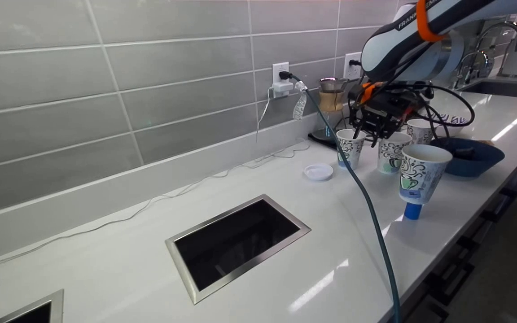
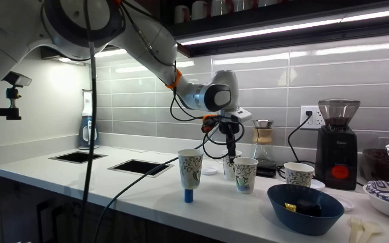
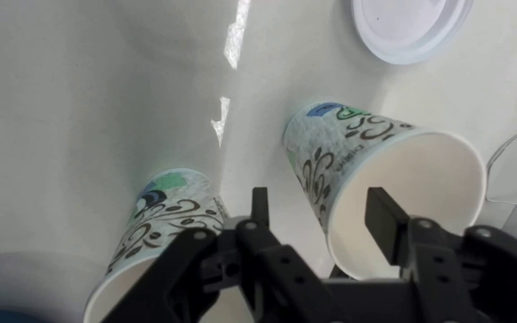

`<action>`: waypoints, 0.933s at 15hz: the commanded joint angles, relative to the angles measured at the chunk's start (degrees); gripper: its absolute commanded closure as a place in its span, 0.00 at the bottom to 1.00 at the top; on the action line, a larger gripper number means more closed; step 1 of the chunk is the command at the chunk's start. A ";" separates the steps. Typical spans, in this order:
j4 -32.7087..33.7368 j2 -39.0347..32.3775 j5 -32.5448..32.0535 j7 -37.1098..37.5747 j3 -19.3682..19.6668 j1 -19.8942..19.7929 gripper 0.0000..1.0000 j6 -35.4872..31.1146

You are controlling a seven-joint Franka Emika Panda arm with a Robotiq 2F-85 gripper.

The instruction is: Pick up the cup that is near the wall sockets and stack it into the cup on the far left

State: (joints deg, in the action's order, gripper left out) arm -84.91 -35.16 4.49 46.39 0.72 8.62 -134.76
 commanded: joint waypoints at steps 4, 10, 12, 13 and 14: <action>3.39 -1.84 0.05 2.00 0.82 1.40 0.95 0.40; 2.65 0.05 0.49 0.71 0.14 1.52 0.99 0.71; 0.83 2.29 0.58 -0.33 -0.20 1.38 0.99 1.63; -0.35 3.63 0.74 -1.25 -0.52 1.17 0.99 2.16; -2.14 5.73 0.48 -2.25 -0.58 1.02 0.99 2.91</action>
State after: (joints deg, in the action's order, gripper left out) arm -82.79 -34.72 4.49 46.32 0.50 9.78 -134.08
